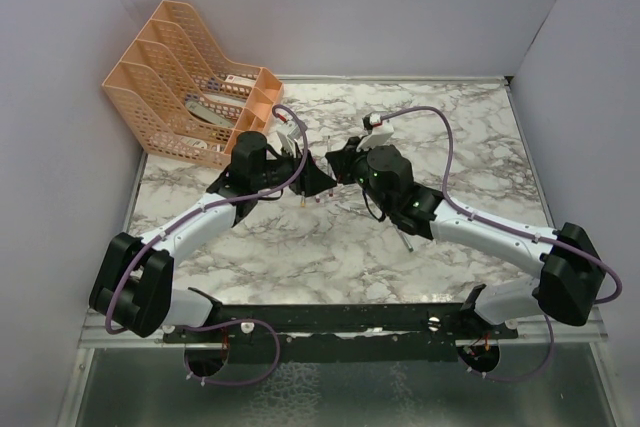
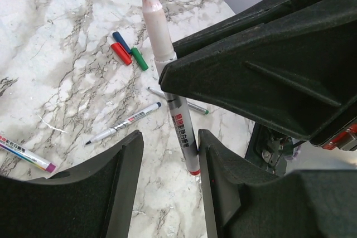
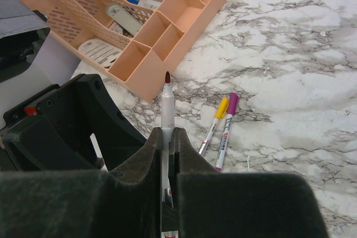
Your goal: Insert the pens into the pen caps
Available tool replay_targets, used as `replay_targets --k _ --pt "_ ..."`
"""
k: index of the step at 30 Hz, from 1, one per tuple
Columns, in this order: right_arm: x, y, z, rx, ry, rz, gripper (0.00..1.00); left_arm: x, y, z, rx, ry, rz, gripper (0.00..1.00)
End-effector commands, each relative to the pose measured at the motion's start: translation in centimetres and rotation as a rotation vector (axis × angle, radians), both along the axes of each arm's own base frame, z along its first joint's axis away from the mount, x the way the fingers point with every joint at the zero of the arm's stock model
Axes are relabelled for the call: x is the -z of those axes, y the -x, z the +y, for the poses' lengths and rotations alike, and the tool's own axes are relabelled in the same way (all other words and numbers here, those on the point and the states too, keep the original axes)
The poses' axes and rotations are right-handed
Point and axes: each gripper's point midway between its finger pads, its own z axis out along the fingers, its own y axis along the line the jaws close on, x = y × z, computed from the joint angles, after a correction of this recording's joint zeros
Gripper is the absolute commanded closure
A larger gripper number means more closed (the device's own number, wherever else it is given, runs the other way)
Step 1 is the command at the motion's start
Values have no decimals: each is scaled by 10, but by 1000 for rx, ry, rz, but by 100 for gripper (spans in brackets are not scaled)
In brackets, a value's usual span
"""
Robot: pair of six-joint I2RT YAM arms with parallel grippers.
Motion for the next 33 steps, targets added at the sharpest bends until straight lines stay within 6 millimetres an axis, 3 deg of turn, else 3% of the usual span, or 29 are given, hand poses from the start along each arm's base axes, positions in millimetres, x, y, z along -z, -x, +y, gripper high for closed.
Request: replay_targets --k 1,6,9,11,27,30,33 --pt "-3 5 3 -19 -39 4 99 -23 -9 -3 -13 30 -72 55" --pt "0 6 4 -24 -37 15 99 -28 -11 -2 -26 33 -85 62" --pt "2 7 4 -27 -36 20 99 -29 -13 -1 -35 32 -91 80" --pt "3 7 5 -32 -33 24 99 -28 -13 -1 -42 32 -90 87" --pt "8 11 8 -54 -35 41 99 -24 -17 -1 -74 46 -53 71" --pt "7 11 7 -51 -38 37 99 -23 -17 0 -77 46 -52 76" --pt "4 11 5 -46 -47 28 99 -22 -17 0 -81 46 -49 88"
